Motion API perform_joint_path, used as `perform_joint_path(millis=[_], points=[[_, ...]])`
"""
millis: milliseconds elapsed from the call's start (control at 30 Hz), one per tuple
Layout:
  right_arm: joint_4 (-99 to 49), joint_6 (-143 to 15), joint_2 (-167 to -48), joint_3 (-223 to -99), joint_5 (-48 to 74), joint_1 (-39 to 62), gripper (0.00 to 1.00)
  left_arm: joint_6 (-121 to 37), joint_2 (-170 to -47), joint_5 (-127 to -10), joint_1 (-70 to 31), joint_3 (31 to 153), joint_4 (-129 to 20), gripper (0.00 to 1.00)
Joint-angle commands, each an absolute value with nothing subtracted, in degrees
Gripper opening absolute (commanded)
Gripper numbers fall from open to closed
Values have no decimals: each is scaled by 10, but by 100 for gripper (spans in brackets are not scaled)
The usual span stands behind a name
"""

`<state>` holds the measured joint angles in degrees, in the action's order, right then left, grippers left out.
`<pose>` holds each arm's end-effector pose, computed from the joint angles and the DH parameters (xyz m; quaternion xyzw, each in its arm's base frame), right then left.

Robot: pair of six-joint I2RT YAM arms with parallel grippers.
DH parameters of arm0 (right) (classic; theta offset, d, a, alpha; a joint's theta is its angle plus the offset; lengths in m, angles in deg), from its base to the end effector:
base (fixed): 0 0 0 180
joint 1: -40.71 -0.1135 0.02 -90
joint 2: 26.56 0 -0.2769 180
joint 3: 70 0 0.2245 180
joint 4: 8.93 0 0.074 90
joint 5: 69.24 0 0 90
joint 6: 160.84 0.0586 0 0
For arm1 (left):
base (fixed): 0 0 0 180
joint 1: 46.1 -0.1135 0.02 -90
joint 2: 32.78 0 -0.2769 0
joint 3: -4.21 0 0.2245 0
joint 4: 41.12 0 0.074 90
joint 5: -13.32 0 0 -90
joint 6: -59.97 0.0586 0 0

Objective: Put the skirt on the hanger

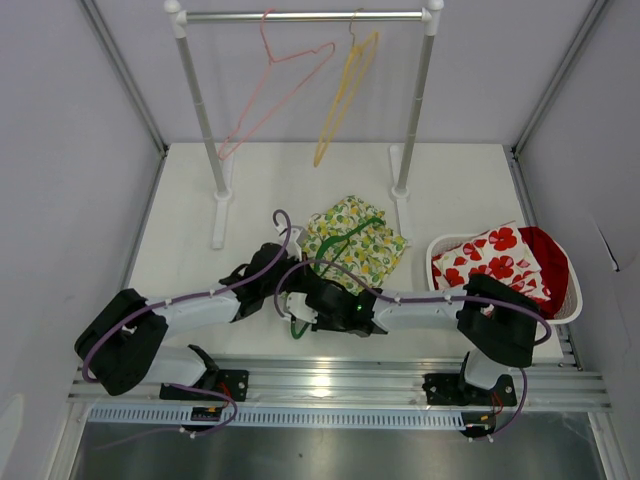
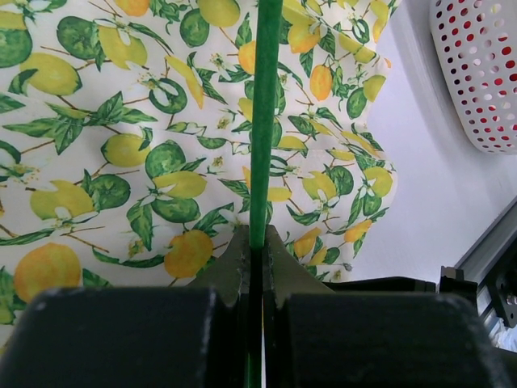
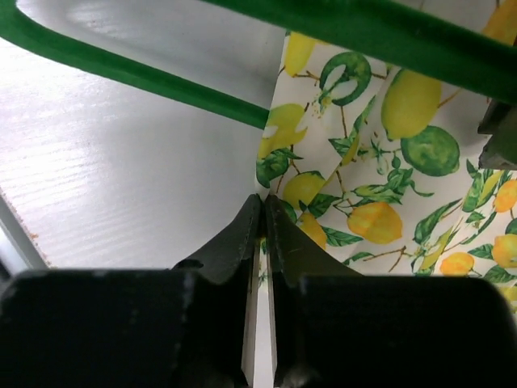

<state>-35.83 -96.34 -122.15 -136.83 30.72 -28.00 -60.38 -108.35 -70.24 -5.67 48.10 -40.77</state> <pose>0.1249 0.2927 0.1723 -0.6799 0.6666 0.0312 0.3040 0.1898 -0.1704 0.1950 0.1039 0.8646 -0.3232 0.3704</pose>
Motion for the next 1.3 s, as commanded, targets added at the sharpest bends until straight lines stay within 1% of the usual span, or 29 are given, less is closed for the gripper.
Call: perform_joint_path(millis=[0, 33, 200, 400, 700, 800, 967, 1267], points=[[-403, -946, -1192, -1416, 281, -273, 6, -589, -1087, -698, -63, 507, -407, 0], [-435, -939, -1179, -1436, 253, -272, 4, -587, -1089, -697, -62, 512, -410, 0], [-520, -918, -1148, -1478, 147, -281, 4, -581, -1096, -696, -62, 527, -417, 0], [-548, -923, -1117, -1468, 96, -304, 4, -575, -1102, -697, -63, 536, -426, 0], [-571, -940, -1123, -1461, 62, -321, 3, -574, -1102, -703, -62, 538, -436, 0], [-591, -955, -1121, -1449, 56, -322, 1, -570, -1098, -708, -63, 538, -443, 0], [-598, -959, -1104, -1418, 30, -328, 1, -569, -1095, -718, -66, 535, -449, 0], [-605, -969, -1115, -1405, 37, -336, 1, -567, -1075, -718, -74, 529, -461, 0]])
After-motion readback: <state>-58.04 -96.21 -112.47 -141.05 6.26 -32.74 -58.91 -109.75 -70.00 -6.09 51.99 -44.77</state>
